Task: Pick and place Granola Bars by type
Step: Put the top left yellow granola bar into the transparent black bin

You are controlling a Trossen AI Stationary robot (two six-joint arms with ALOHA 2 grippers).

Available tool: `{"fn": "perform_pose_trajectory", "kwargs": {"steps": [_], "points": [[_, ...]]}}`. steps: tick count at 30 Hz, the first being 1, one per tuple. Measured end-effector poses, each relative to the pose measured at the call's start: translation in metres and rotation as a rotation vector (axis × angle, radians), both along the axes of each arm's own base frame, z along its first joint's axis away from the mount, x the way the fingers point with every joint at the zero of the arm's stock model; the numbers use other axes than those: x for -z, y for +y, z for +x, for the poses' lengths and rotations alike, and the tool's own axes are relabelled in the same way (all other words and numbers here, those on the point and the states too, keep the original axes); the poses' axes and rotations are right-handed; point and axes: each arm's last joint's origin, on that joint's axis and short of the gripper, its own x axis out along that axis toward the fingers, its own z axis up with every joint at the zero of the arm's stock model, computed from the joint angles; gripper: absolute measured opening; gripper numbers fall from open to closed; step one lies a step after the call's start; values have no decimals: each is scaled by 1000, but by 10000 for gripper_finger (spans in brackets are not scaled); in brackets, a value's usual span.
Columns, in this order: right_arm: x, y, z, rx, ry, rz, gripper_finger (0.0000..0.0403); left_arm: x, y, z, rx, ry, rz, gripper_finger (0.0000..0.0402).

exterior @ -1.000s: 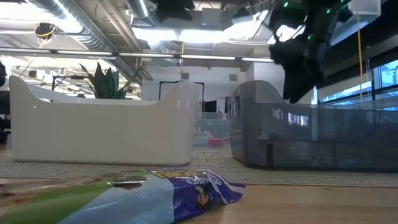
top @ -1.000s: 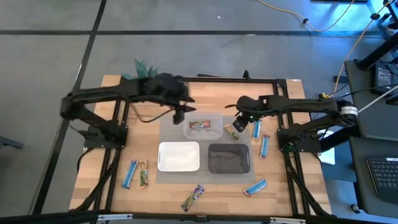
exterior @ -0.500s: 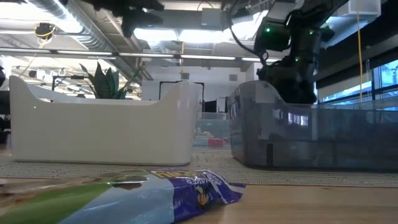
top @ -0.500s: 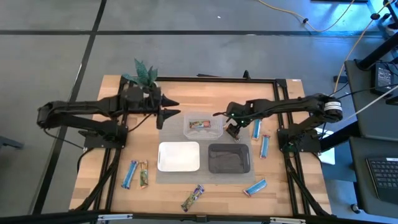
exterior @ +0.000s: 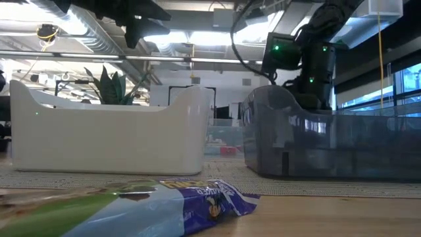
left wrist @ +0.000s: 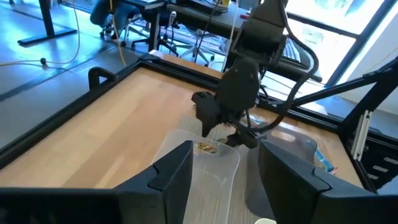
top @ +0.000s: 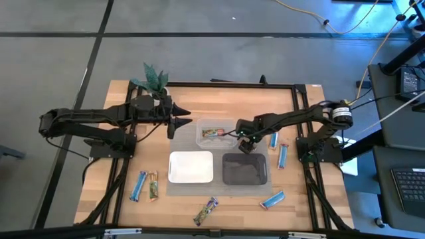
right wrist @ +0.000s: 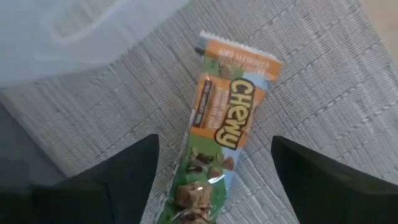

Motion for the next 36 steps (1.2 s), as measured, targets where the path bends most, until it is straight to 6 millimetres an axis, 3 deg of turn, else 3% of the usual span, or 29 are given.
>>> {"fn": "perform_pose_trajectory", "kwargs": {"steps": [21, 30, 36], "points": [[4, 2, 0, 2, 13, 50, 143, 0, 1, 0, -32, 2, 8, 175], [2, 1, 1, 17, 16, 46, 119, 0, 1, 0, -32, 2, 8, 171], [-18, 0, 12, -14, 2, 38, 118, 0, 1, 0, -29, 4, 20, 171]]}}
